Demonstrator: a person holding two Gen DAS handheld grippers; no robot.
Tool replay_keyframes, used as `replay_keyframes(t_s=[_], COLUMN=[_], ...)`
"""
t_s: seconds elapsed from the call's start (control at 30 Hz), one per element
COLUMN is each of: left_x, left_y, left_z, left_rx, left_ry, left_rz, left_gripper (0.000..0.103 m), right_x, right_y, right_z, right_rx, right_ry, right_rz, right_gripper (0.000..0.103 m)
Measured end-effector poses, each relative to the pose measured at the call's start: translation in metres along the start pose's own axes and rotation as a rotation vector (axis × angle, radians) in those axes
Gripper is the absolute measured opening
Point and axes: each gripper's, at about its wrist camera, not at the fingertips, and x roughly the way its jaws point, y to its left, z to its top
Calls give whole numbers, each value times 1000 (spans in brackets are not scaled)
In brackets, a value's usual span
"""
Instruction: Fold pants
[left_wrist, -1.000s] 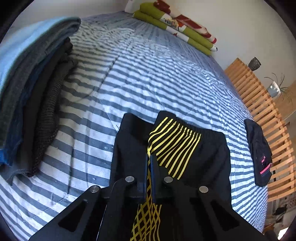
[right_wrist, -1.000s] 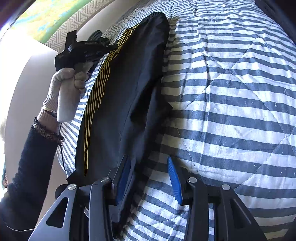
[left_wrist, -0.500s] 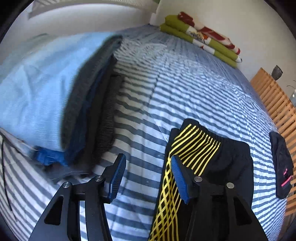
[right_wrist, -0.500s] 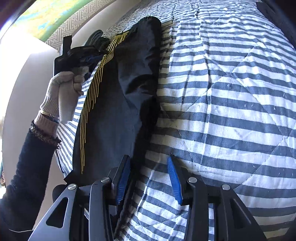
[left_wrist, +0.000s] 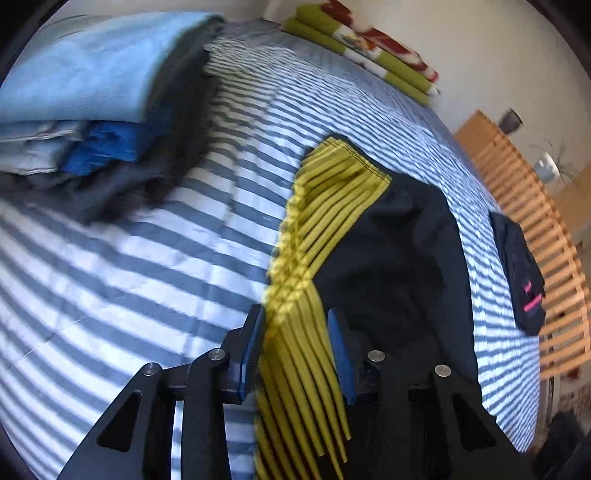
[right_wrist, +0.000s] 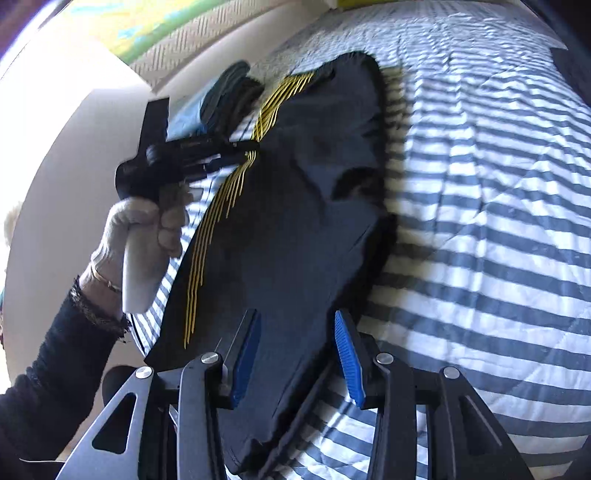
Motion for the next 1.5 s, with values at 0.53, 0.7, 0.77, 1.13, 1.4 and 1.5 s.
replay_keyframes(t_s=[0.53, 0.7, 0.77, 1.13, 1.4, 1.5], left_x=[-20, -14, -11, 0, -39, -73], left_y=[15, 10, 8, 4, 6, 2], left_z=[-40, -44, -47, -54, -55, -51], left_rx=[22, 67, 81, 94, 35, 16], left_ry=[179, 187, 201, 224, 131, 60], left_rz=[-151, -151, -161, -200, -323, -385], left_gripper=[68, 67, 54, 3, 3, 3], right_x=[-14, 0, 3, 16, -16, -46], right_y=[-62, -69, -70, -65, -56, -44], right_z=[59, 60, 58, 52, 53, 50], right_rx=[248, 279, 272, 260, 230, 191], right_ry=[-106, -66, -51, -2, -93, -171], right_rz=[50, 89, 134, 201, 256, 283], right_gripper=[60, 61, 61, 23, 6, 6])
